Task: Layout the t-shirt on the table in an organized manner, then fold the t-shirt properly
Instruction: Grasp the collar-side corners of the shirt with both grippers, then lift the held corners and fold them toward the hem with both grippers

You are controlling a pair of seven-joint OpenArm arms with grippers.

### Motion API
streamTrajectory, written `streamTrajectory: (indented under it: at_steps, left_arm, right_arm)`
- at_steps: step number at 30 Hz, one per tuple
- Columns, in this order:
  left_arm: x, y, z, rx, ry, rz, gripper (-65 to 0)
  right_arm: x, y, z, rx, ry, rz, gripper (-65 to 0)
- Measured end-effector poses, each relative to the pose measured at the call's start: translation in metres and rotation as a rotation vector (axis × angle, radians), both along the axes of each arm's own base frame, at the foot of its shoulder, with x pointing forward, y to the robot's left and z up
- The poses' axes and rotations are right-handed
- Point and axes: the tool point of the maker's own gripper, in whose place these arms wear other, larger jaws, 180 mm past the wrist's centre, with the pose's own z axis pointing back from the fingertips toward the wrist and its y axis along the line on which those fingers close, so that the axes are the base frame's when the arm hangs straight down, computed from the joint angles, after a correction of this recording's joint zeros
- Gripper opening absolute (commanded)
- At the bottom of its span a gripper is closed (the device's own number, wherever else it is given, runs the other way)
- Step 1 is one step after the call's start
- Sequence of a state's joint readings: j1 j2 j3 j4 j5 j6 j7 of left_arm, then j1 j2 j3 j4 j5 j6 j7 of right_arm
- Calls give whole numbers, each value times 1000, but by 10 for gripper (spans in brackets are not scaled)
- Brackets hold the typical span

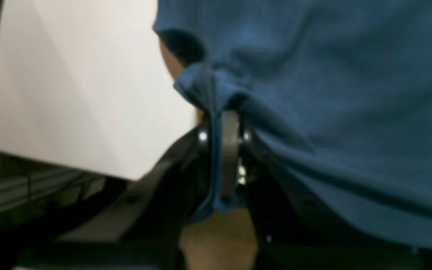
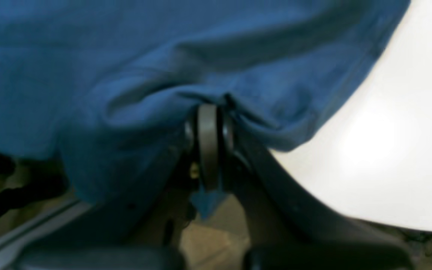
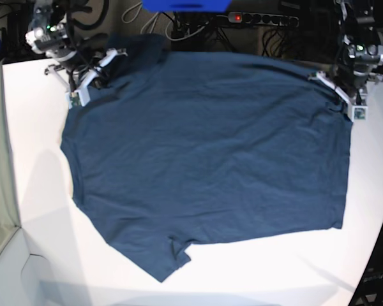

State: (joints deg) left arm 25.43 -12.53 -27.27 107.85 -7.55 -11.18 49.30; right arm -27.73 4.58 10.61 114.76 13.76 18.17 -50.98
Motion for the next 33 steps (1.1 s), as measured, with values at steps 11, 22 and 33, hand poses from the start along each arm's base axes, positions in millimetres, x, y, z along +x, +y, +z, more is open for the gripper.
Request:
streamTrajectory:
  at_steps: [11, 22, 33]
  left_arm:
    - [52, 7, 35, 25, -125, -13, -650]
    - [68, 17, 0, -42, -60, 46, -650]
    - [95, 25, -8, -81, -69, 85, -650]
  right_arm:
    - [60, -28, 33, -70, -66, -26, -650]
    - [112, -25, 30, -36, -69, -24, -650]
    - [150, -17, 15, 13, -33, -19, -650]
